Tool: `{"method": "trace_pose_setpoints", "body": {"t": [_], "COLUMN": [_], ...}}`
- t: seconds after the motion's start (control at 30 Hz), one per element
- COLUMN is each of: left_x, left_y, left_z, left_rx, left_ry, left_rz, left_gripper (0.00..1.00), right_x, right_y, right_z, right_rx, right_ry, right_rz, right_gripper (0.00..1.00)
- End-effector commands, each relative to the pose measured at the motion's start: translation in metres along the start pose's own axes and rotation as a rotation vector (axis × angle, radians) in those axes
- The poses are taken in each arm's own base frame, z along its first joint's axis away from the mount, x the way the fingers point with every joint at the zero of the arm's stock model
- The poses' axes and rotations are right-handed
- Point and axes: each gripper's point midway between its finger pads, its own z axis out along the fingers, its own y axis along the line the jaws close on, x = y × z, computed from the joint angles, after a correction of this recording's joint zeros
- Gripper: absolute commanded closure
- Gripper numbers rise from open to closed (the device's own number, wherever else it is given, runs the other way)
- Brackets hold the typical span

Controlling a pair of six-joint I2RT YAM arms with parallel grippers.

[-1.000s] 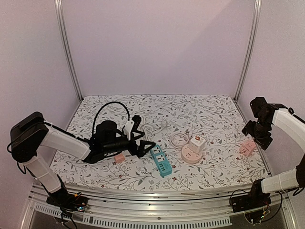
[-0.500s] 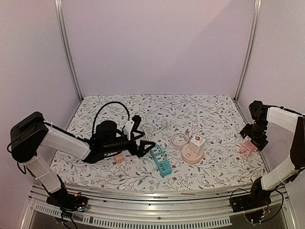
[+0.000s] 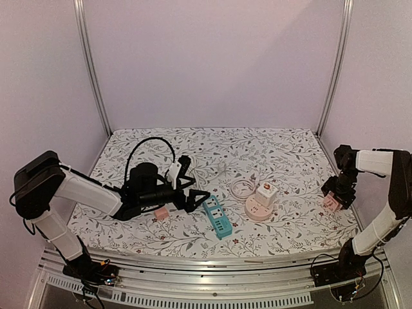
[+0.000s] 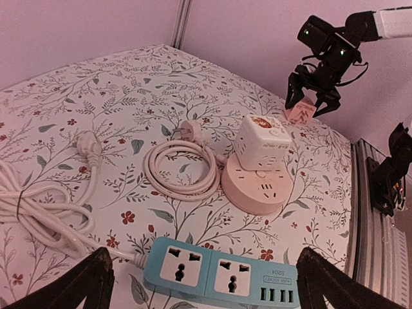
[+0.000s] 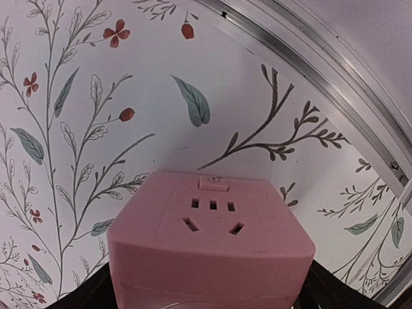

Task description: Insert the plug

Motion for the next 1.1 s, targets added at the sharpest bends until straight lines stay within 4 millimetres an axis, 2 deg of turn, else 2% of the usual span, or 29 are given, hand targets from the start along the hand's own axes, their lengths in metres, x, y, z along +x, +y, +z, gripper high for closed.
{"method": "trace_pose_setpoints", "body": {"t": [0.0,0.07,0.17,0.23,0.43,0.6,0.73,0.83,0.97,1.07], "left_x": [-0.006,-0.007,-0.007,-0.007,-0.007,-0.007,-0.008,-0.008,-0.009,-0.01], "left_y": [0.003,0.003,0.002,0.003,0.004,0.007,0.008,0.008,0.008,0.01], "left_z": [-0.006,-0.006,-0.006,-0.006,-0.007,-0.009,-0.009,-0.009,-0.009,-0.011], "left_rx": [-0.005,-0.005,-0.003,-0.002,-0.011,-0.028,-0.031,-0.025,-0.024,-0.037], "left_ry": [-0.019,-0.02,-0.02,-0.02,-0.023,-0.022,-0.024,-0.024,-0.028,-0.033], "left_rz": [-0.003,-0.002,-0.003,-0.004,0.001,0.007,0.005,-0.001,-0.005,-0.011], "left_gripper": [0.01,0.01,0.01,0.01,0.01,0.01,0.01,0.01,0.01,0.01], "right_x": [-0.001,0.0,0.001,0.002,0.001,0.006,0.012,0.019,0.041,0.058], "right_y": [-0.003,-0.007,-0.008,-0.008,-0.007,0.001,0.013,0.02,0.037,0.05], "right_z": [-0.003,-0.005,-0.007,-0.008,-0.016,-0.036,-0.077,-0.106,-0.155,-0.18], "right_rx": [-0.022,-0.021,-0.033,-0.039,-0.071,-0.177,-0.322,-0.428,-0.624,-0.69], "right_ry": [-0.026,-0.038,-0.045,-0.047,-0.071,-0.092,-0.179,-0.229,-0.262,-0.269], "right_rz": [-0.01,-0.011,-0.019,-0.024,-0.056,-0.115,-0.191,-0.238,-0.334,-0.416], "right_gripper": [0.2,0.28,0.46,0.52,0.69,0.78,0.86,0.86,0.93,0.98]}}
